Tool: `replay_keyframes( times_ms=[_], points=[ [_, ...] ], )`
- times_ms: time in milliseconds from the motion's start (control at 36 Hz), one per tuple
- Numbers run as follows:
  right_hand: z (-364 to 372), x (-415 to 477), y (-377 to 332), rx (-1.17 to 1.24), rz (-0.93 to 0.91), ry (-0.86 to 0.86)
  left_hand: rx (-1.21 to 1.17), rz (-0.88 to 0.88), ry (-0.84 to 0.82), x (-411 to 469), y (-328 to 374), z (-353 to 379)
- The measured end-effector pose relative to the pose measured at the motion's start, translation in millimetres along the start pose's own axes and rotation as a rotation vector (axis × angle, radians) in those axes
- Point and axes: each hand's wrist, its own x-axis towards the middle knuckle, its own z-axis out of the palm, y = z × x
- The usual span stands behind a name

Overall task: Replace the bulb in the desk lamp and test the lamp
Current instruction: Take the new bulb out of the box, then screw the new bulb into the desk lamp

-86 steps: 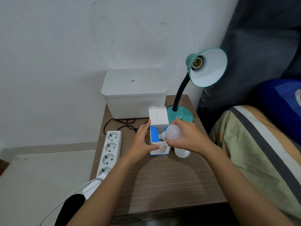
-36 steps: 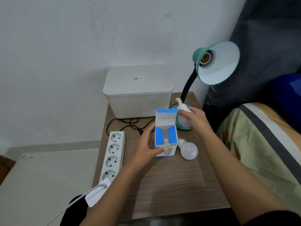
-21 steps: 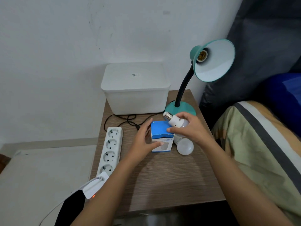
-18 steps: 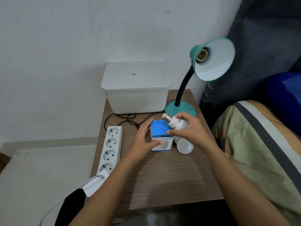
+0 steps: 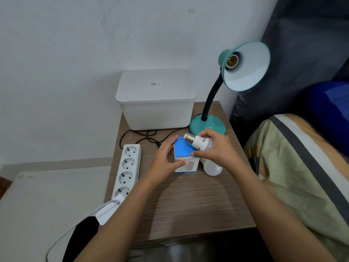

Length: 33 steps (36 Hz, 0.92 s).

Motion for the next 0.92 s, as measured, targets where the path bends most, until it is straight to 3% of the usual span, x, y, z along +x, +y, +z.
replay_keyframes(
  times_ms=[333, 722, 806, 917],
  points=[
    [7.4, -1.9, -3.1, 0.024, 0.060, 0.089, 0.049, 0.006, -0.050, 2.4, -0.3, -1.5],
    [-18.9, -28.8, -3.1, 0.610, 0.280, 0.148, 0.403, -0.013, -0.152, -1.0, 29.9, -3.0],
    [-34.0, -32.5, -7.5, 0.571, 0.266, 0.191, 0.455, -0.033, -0.181, -2.7, 39.8, -2.1],
    [-67.5, -34.2, -22.3, 0.481, 0.103, 0.408, 0.449, 0.054, -0.243, 3.6, 73.5, -8.6]
  ],
)
